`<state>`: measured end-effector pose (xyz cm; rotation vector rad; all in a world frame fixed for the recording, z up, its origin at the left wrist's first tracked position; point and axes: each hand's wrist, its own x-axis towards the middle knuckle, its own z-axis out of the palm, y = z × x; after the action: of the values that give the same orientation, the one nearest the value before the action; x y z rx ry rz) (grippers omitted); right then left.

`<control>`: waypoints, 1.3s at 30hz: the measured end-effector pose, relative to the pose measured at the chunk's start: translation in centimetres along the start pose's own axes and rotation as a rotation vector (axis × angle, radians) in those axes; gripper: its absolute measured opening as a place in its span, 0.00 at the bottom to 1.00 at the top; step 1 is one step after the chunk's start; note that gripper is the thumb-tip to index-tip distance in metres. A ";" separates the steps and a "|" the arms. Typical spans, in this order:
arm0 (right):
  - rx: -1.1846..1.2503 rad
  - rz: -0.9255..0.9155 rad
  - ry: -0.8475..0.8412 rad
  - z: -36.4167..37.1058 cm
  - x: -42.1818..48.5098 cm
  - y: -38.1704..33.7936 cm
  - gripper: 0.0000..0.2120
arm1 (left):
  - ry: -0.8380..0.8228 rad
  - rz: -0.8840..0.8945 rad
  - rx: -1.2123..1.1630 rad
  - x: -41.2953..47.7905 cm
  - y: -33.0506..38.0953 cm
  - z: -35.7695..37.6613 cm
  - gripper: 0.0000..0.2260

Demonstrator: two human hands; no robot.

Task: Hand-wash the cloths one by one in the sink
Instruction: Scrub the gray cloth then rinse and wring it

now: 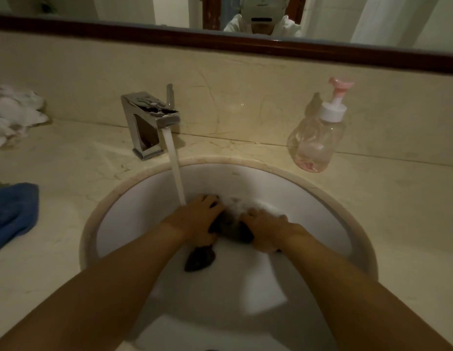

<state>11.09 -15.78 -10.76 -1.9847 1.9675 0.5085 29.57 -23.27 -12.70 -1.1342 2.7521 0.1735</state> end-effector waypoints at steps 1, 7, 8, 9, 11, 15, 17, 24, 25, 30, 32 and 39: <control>0.032 -0.017 0.040 0.1 0.2 -0.4 0.28 | 0.018 -0.002 0.010 0.1 0.2 -0.2 0.30; 0.454 -0.017 -0.095 -0.7 -0.4 -1.8 0.10 | -0.199 -0.090 -0.476 0.0 1.7 -2.3 0.10; 0.536 -0.022 -0.092 -1.2 -0.8 -1.6 0.12 | -0.223 -0.096 -0.545 -0.3 1.6 -2.8 0.11; 0.587 -0.009 -0.057 -1.4 -1.0 -1.1 0.12 | -0.209 -0.106 -0.607 -0.4 1.5 -3.1 0.11; 0.657 0.017 0.052 -1.6 -0.7 0.4 0.10 | -0.100 -0.118 -0.758 -0.6 1.2 -3.3 0.08; 0.475 0.046 0.226 -0.5 0.3 2.5 0.08 | 0.386 -0.099 -0.914 0.7 0.2 -2.8 0.10; 0.503 -0.020 0.367 -0.6 0.9 1.8 0.13 | 0.405 -0.099 -0.828 1.1 -0.3 -3.0 0.08; 0.210 -0.092 0.067 1.8 2.0 0.3 0.47 | -0.269 0.065 -0.102 1.4 -1.4 -1.1 0.46; 0.126 -0.067 0.084 2.1 1.8 0.2 0.48 | -0.204 0.071 -0.078 1.3 -1.4 -0.7 0.45; 0.589 0.004 0.203 0.5 1.4 -0.6 0.15 | 0.039 0.042 -0.441 1.0 -0.1 -2.2 0.12; 0.833 0.073 0.055 -0.1 0.9 -0.5 0.06 | 0.005 -0.041 -0.532 0.9 -0.1 -2.6 0.06; 0.410 0.047 0.424 -0.3 0.0 1.4 0.22 | 0.418 -0.123 -0.331 0.6 -2.3 -2.1 0.11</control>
<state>9.74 -15.96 -10.44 -1.8871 2.1382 -0.3177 30.59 -25.66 -10.82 -1.5783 3.0773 0.4352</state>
